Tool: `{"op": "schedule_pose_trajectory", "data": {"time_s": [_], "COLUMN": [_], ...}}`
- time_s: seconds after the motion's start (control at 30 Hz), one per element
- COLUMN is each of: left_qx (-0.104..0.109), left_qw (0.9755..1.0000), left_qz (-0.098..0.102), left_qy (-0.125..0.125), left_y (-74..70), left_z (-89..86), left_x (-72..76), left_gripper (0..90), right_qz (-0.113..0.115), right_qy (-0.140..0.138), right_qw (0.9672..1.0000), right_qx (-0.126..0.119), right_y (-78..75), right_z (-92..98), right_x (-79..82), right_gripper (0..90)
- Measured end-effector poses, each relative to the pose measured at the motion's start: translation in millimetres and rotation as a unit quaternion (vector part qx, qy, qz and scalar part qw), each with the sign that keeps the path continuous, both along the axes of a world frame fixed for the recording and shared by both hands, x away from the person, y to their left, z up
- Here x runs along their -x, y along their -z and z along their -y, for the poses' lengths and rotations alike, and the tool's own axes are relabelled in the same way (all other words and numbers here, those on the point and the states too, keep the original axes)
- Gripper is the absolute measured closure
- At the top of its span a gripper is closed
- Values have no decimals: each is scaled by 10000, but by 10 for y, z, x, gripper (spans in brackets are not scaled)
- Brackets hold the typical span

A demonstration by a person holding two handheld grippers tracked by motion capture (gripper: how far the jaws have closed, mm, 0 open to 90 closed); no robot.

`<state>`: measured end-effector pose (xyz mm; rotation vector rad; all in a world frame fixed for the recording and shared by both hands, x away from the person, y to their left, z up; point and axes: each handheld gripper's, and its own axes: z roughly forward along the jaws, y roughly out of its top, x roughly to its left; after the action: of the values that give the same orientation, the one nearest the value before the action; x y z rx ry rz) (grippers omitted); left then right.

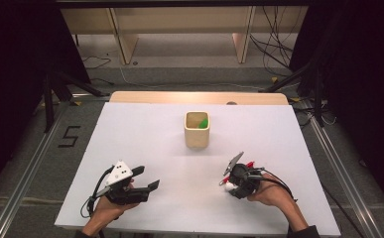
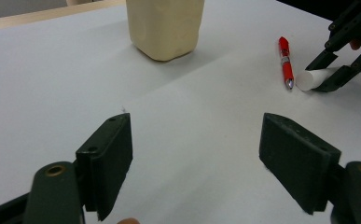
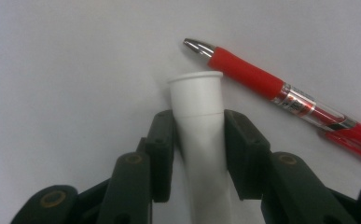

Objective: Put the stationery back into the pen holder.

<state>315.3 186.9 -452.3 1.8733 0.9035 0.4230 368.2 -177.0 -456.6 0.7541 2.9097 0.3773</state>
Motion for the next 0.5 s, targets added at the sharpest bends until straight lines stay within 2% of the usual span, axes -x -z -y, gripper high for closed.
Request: {"op": "schedule_pose_trajectory", "data": {"time_s": [0.1,0.27,0.37,0.5], "left_qx": [-9,1,31,48], "left_qw": [10000,10000,10000,9999], "left_qz": [-2,14,37,68], "left_qy": [-3,-22,-42,-99], "left_y": [5,15,22,30], "left_z": [-3,-1,-4,-20], "left_x": [-3,-2,-1,-4], "left_gripper": [253,255,255,256], "right_qz": [-6,84,140,245], "right_qy": [-79,-144,-162,-46], "right_qw": [9999,9998,9998,9992], "right_qx": [116,114,-1,-323], "right_y": [-7,-15,-51,-126], "right_z": [-20,-22,8,60], "right_x": [-5,20,44,78], "right_gripper": [669,676,678,678]}}
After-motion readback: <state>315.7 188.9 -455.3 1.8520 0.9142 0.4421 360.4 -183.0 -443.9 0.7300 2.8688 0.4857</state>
